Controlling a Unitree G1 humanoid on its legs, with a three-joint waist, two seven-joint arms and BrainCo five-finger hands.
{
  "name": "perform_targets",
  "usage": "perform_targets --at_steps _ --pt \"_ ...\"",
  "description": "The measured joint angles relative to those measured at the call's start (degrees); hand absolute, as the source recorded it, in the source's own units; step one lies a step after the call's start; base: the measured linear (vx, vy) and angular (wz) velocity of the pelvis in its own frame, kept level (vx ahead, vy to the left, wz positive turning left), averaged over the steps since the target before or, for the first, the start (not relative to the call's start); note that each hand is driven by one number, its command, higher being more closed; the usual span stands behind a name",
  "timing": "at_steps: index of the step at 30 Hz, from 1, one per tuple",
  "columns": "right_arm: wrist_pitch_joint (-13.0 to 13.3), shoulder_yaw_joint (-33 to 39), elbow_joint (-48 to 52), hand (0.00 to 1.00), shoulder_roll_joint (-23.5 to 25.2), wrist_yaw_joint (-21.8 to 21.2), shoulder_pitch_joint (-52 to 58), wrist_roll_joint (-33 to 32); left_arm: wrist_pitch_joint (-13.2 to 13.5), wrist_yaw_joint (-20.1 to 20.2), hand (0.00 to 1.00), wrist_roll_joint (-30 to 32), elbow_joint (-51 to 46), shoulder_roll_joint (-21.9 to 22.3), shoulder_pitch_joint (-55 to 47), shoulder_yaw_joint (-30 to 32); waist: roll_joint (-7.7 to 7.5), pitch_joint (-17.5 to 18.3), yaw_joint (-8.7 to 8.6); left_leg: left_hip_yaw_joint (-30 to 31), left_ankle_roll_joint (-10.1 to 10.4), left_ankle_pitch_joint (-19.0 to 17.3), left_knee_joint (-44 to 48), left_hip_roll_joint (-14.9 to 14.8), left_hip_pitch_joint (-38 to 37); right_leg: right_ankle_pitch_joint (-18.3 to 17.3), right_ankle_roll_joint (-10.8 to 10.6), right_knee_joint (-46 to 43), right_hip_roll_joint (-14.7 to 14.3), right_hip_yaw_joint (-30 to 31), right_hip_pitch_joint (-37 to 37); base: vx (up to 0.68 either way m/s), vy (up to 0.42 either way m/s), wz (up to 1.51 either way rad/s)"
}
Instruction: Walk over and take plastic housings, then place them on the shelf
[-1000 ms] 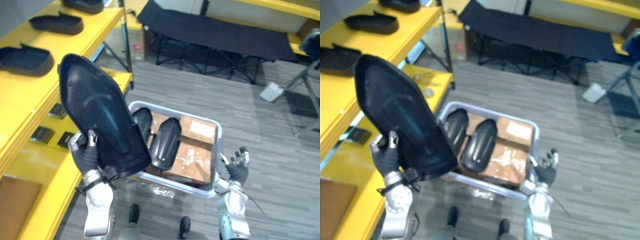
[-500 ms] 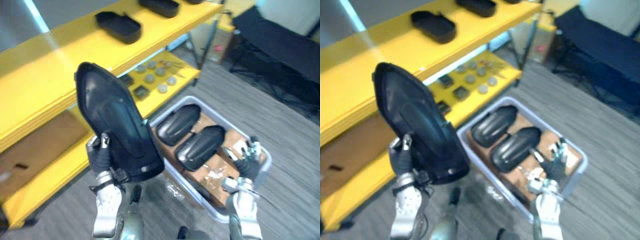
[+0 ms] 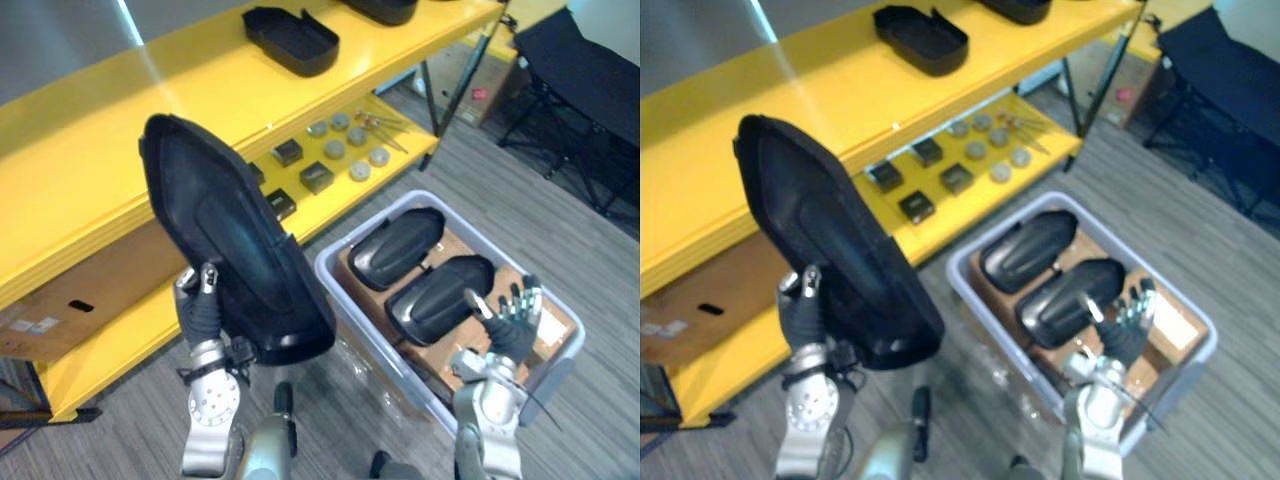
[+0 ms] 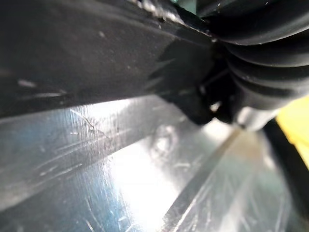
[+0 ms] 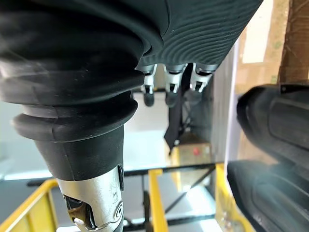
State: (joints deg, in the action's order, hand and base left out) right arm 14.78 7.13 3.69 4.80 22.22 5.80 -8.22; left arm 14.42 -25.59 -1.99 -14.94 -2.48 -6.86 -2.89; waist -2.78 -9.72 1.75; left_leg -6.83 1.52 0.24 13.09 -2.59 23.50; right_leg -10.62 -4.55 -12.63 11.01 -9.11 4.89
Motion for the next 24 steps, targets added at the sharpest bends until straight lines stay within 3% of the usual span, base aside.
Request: perform_targets --at_steps 3,4,6,8,14,18,20,21,22,24 --pt "-0.1 0.0 -1.5 0.00 -0.5 -0.9 0.1 0.8 0.0 0.3 1.00 0.4 0.1 -0.5 2.3 0.2 0.18 -0.1 -0.98 1.4 -0.7 2.3 -4.9 0.3 -2.8 1.3 0.2 -2.9 -1.3 6.3 1.3 0.07 0.064 0.20" --pt "-0.1 0.1 -2.0 0.00 -0.5 -1.1 0.3 1.3 0.1 0.3 1.00 0.7 0.3 -0.6 2.9 0.2 0.35 -0.2 -2.00 3.4 -0.5 3.9 -7.3 0.1 -4.1 0.3 1.6 -2.5 -3.6 10.5 0.9 0.07 -0.010 0.56" --pt "0.0 0.3 -2.1 0.00 -0.5 -1.1 0.6 2.3 0.1 0.3 1.00 0.8 1.1 -0.5 4.1 0.0 -0.04 -0.2 -2.86 6.3 0.4 5.3 -8.6 0.6 -4.3 -0.5 2.8 -1.8 -5.8 12.8 0.7 0.03 -0.126 0.82" --pt "0.0 0.6 -2.1 0.00 -0.6 -1.1 0.8 2.5 0.0 0.3 1.00 0.8 2.2 -0.3 3.9 -0.1 0.05 -0.3 -2.58 8.6 1.4 6.3 -8.8 0.8 -4.5 -1.2 2.0 -1.6 -6.7 12.1 -0.9 0.03 -0.149 0.62" --pt "0.0 1.5 -1.9 0.00 -3.0 -1.3 0.1 4.6 0.0 1.2 1.00 0.8 2.3 1.0 -0.1 -0.3 1.20 -0.3 -2.35 14.4 4.4 9.8 -13.9 -1.3 -7.9 -2.2 3.1 1.2 -10.2 10.5 -5.6 -0.02 -0.162 0.34" --pt "0.0 1.1 0.1 0.00 -3.2 -1.1 -0.1 4.6 -0.1 1.7 1.00 0.7 1.9 1.9 -1.6 -0.8 1.91 -0.6 -1.33 16.1 5.4 10.8 -14.0 -1.6 -8.1 -5.3 3.4 -1.2 -11.0 9.9 -5.7 -0.06 -0.074 0.22" --pt "0.0 1.4 2.1 0.00 -4.5 -0.9 0.2 4.6 -0.1 1.8 1.00 0.7 0.5 2.6 -2.3 -2.5 3.47 -0.4 -2.05 16.9 2.9 9.9 -14.5 -1.5 -5.8 -7.4 4.1 -5.5 -11.6 5.4 -3.6 -0.09 -0.079 0.96" --pt "0.0 2.3 2.2 0.00 -4.9 -0.9 0.4 4.5 -0.2 2.0 1.00 0.7 0.5 2.8 -1.9 -2.9 3.66 -0.3 -2.82 13.0 -1.8 6.7 -14.4 -1.8 -4.4 -7.3 4.2 -5.3 -10.9 2.3 -3.3 -0.13 -0.066 1.46" --pt "0.0 4.9 2.1 0.00 -5.2 -0.6 0.0 4.5 -0.4 2.4 1.00 0.8 0.6 2.9 -0.7 -3.3 2.94 -0.5 -3.02 5.4 -5.3 2.2 -11.1 -2.1 -1.6 -6.8 4.3 -3.6 -8.8 -0.5 -2.9 -0.13 -0.042 1.47" --pt "-0.1 6.6 1.4 0.00 -5.7 0.3 -1.2 4.5 -0.4 2.4 1.00 0.8 0.7 2.8 -0.4 -2.8 3.17 -0.4 -2.58 0.7 -4.9 2.0 -0.1 -3.2 0.5 -5.9 4.7 -3.4 -6.9 -3.5 -3.3 -0.08 -0.019 0.96"
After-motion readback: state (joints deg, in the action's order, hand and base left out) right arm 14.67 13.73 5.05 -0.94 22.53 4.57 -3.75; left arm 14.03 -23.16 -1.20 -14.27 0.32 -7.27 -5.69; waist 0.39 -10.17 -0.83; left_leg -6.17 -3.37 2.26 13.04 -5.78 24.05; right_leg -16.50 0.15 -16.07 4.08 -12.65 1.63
